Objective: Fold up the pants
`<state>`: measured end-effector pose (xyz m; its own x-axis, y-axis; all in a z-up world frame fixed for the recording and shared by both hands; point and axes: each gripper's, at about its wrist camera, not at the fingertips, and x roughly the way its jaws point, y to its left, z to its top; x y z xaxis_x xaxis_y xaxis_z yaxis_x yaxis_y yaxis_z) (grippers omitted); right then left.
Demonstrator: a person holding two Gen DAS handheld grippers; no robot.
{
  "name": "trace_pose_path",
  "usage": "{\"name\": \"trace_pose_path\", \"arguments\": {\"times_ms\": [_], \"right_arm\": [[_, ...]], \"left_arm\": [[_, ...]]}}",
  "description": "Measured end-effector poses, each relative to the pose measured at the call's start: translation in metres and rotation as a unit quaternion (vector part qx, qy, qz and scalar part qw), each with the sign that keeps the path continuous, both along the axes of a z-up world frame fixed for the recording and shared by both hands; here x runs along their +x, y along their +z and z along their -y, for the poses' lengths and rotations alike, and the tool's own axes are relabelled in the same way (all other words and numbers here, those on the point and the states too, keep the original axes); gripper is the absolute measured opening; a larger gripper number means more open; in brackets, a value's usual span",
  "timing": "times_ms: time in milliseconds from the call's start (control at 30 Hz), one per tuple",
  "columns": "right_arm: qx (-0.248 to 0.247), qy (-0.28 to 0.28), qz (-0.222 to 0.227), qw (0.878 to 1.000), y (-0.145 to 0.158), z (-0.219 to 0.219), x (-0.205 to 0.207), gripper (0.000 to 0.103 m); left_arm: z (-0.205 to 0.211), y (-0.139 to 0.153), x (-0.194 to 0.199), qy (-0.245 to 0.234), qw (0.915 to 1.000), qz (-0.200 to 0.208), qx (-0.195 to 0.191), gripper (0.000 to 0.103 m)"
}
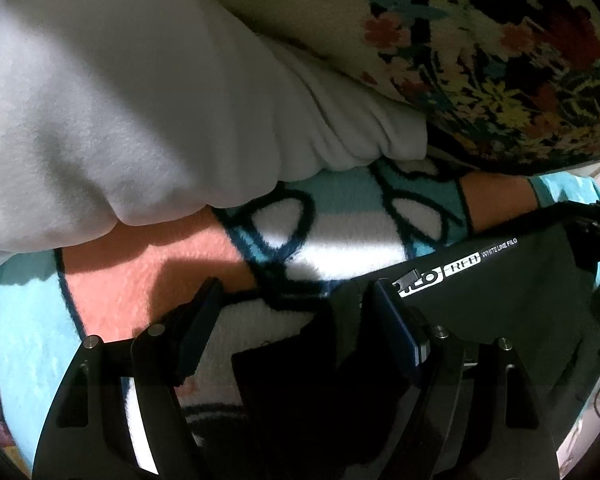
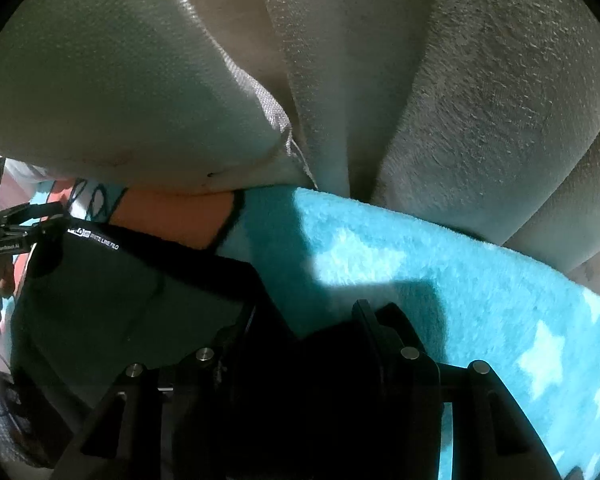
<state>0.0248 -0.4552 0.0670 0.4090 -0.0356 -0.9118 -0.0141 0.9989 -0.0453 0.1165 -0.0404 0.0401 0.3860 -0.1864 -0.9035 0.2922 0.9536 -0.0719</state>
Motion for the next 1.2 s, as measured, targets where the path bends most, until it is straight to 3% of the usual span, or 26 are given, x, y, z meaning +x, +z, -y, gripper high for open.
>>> {"name": "trace_pose_path", "arguments": {"times_ms": [267,1200], "right_arm": [[0.000,0.003,-0.003,1.000,-0.001,0.001,0.001,0.046],[-0.001,0.006,-0.016,1.000,-0.005,0.003,0.007,0.046]], "left_arm": [[0.015,-0.001,-0.011,0.002,0.9993,0.022,0.030,0.078],[0.055,0.014,-0.022,-0.004,0.9966,0.046,0.067,0.078]]}}
